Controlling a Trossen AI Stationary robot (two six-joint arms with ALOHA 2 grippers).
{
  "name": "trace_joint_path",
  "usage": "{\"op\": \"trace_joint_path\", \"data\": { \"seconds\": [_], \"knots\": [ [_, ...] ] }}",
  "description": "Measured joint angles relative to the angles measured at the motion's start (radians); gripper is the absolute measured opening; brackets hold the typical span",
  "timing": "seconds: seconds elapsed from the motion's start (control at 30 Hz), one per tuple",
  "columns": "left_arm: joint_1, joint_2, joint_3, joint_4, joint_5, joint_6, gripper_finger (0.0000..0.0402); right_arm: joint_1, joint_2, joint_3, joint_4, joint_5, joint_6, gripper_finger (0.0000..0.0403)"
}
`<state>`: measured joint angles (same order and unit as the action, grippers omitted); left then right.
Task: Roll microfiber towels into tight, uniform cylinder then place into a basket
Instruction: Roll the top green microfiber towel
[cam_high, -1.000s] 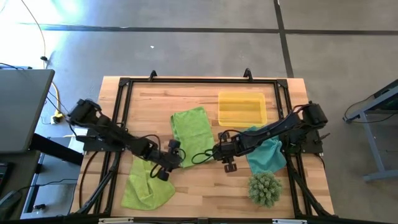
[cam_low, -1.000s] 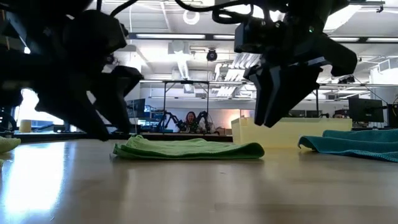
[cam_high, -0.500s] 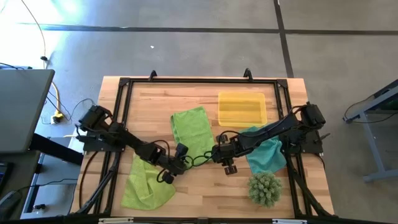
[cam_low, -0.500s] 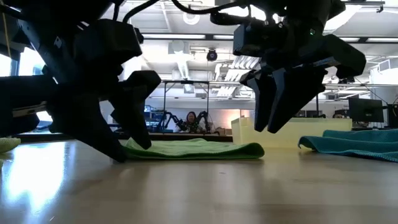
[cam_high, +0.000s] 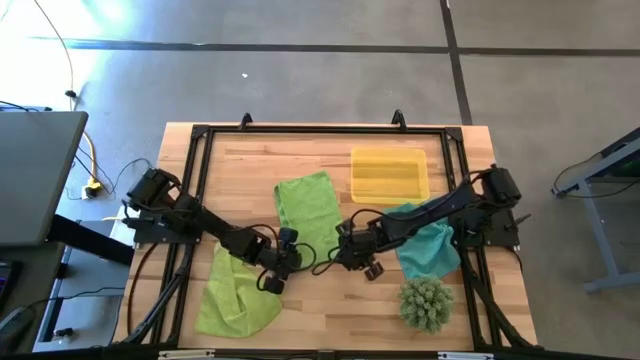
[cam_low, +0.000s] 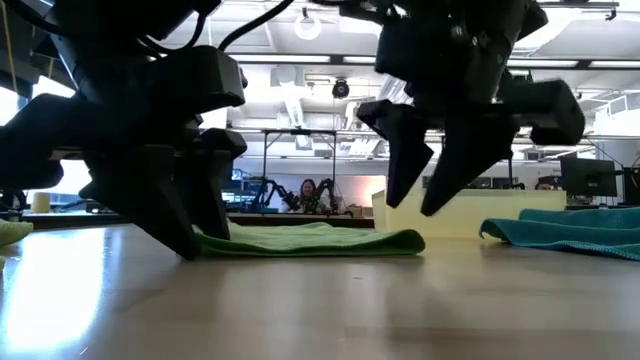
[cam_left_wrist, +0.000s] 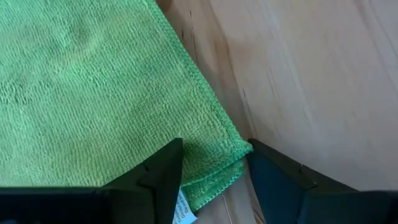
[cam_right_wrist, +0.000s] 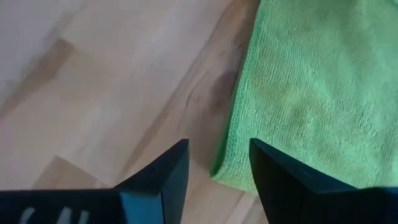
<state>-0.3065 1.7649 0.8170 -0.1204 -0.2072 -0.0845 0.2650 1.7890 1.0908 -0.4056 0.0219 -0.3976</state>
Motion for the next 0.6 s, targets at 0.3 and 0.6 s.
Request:
{"op": "trace_joint_path", "data": {
  "seconds": [0.3,0.6],
  "knots": [
    [0.000,0.000,-0.002,-0.003,0.017,-0.021,0.0121,-0.037,0.001,-0.001,-0.069,-0.004,-0.127,0.0160],
    [-0.001,0.000,-0.003,-0.003,0.020,-0.046,0.0111,-0.036,0.046,-0.001,-0.022,0.004,-0.241,0.0160]
  ]
}}
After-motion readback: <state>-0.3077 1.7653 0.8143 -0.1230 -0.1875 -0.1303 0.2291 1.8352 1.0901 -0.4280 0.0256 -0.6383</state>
